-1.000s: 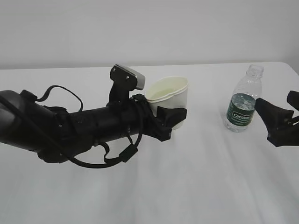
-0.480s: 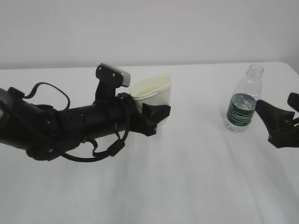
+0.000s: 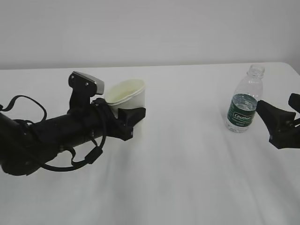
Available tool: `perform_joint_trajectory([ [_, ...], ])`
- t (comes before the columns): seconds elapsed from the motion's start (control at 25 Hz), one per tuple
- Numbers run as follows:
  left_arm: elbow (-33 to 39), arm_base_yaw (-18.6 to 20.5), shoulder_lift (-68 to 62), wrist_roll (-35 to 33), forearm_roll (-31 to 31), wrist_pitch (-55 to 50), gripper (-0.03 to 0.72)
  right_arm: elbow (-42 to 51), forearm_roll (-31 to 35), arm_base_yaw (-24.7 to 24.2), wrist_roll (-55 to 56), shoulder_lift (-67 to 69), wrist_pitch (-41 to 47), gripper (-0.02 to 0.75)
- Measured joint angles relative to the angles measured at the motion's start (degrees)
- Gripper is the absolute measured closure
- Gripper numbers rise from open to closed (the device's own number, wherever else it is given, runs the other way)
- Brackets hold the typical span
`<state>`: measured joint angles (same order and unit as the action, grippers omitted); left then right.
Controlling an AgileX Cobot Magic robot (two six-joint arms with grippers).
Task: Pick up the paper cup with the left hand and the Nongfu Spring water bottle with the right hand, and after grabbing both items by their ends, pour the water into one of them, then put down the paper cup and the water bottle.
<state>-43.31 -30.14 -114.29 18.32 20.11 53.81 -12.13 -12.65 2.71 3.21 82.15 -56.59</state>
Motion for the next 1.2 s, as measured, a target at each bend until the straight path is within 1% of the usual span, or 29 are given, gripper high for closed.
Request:
perform_joint_trajectory([
  [0.28,4.8,3.2,0.5,-5.5,-7.9,5.0,0.286,0.1,0.0,0.0,0.1,0.0,0.2,0.15],
  [0.48,7.7,3.3,1.7,-9.0,-15.0,6.6,0.286,0.1,0.0,0.0,0.1,0.0,0.4,0.15],
  [0.68,8.5,3.3,1.9,-9.6,-20.4,7.0,0.286,0.1,0.0,0.0,0.1,0.0,0.6,0.15],
  [0.88,9.9,3.3,1.9,-11.3,-27.8,7.9,0.286,0.1,0.0,0.0,0.2,0.0,0.7,0.15],
  [1.2,12.4,3.3,1.9,-15.3,-35.1,9.7,0.286,0.1,0.0,0.0,0.2,0.0,0.7,0.15],
])
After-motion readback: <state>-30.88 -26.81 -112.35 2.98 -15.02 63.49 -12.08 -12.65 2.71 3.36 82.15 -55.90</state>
